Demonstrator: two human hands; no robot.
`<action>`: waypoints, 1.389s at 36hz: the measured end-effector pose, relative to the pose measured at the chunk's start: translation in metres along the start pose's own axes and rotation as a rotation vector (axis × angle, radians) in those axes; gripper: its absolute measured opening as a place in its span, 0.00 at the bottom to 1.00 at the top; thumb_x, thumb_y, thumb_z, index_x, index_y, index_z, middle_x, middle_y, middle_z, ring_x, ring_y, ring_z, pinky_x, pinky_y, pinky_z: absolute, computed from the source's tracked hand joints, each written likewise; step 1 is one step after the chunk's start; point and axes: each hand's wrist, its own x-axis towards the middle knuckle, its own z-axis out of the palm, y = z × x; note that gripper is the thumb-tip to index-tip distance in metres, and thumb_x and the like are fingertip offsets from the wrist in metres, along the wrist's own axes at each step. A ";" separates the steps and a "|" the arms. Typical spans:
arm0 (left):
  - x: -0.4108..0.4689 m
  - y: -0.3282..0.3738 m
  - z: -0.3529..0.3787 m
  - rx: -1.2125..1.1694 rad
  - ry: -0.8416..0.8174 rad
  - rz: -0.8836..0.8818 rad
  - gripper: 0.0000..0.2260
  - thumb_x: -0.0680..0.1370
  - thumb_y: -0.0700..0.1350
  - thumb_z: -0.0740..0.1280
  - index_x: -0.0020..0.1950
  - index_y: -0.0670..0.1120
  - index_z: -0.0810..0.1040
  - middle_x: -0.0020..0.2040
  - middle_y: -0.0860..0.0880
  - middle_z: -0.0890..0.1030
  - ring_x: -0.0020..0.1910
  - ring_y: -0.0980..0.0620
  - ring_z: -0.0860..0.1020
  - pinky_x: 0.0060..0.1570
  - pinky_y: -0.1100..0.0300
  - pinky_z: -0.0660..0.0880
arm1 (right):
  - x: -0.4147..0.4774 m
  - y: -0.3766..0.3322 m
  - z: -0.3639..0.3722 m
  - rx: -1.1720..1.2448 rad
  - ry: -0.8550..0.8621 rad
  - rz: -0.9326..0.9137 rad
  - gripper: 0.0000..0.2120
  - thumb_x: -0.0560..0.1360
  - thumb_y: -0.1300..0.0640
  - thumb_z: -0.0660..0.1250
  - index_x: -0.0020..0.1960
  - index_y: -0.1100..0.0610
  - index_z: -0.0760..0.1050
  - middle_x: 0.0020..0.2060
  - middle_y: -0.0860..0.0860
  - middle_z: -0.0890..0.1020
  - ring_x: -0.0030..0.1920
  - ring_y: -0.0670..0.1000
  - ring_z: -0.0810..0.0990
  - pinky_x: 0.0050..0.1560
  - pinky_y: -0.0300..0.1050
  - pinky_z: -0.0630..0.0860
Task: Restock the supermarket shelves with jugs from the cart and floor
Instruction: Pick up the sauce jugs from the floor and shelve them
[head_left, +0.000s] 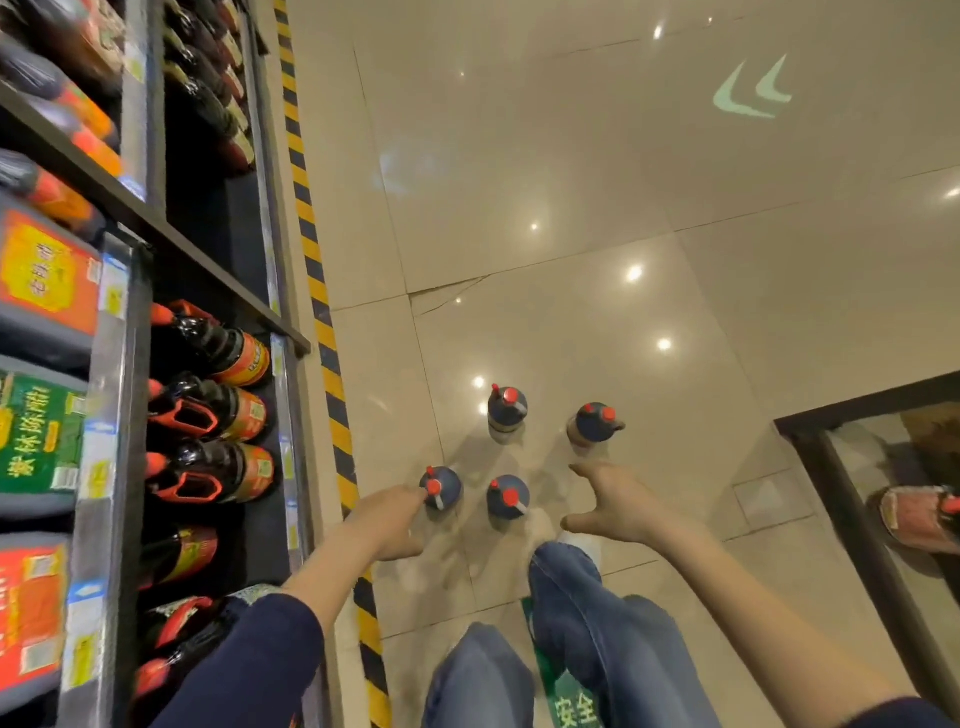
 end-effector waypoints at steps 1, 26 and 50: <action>0.011 0.000 0.005 0.002 0.001 0.001 0.30 0.74 0.46 0.67 0.75 0.48 0.60 0.67 0.47 0.72 0.63 0.46 0.73 0.57 0.56 0.75 | 0.012 0.002 0.007 0.009 0.007 -0.004 0.37 0.70 0.46 0.71 0.73 0.58 0.61 0.69 0.54 0.70 0.67 0.54 0.70 0.64 0.45 0.70; 0.270 -0.083 0.137 0.239 0.187 0.338 0.17 0.70 0.49 0.71 0.58 0.49 0.78 0.58 0.50 0.78 0.61 0.48 0.73 0.56 0.57 0.70 | 0.241 0.070 0.190 0.436 0.169 0.096 0.42 0.65 0.48 0.75 0.74 0.55 0.60 0.72 0.52 0.67 0.69 0.54 0.68 0.61 0.45 0.71; 0.303 -0.076 0.168 -0.510 0.654 0.175 0.19 0.61 0.57 0.79 0.47 0.50 0.82 0.42 0.55 0.78 0.42 0.54 0.76 0.40 0.63 0.70 | 0.280 0.112 0.289 0.683 0.480 0.034 0.45 0.56 0.51 0.83 0.69 0.52 0.68 0.64 0.47 0.71 0.64 0.46 0.70 0.62 0.38 0.65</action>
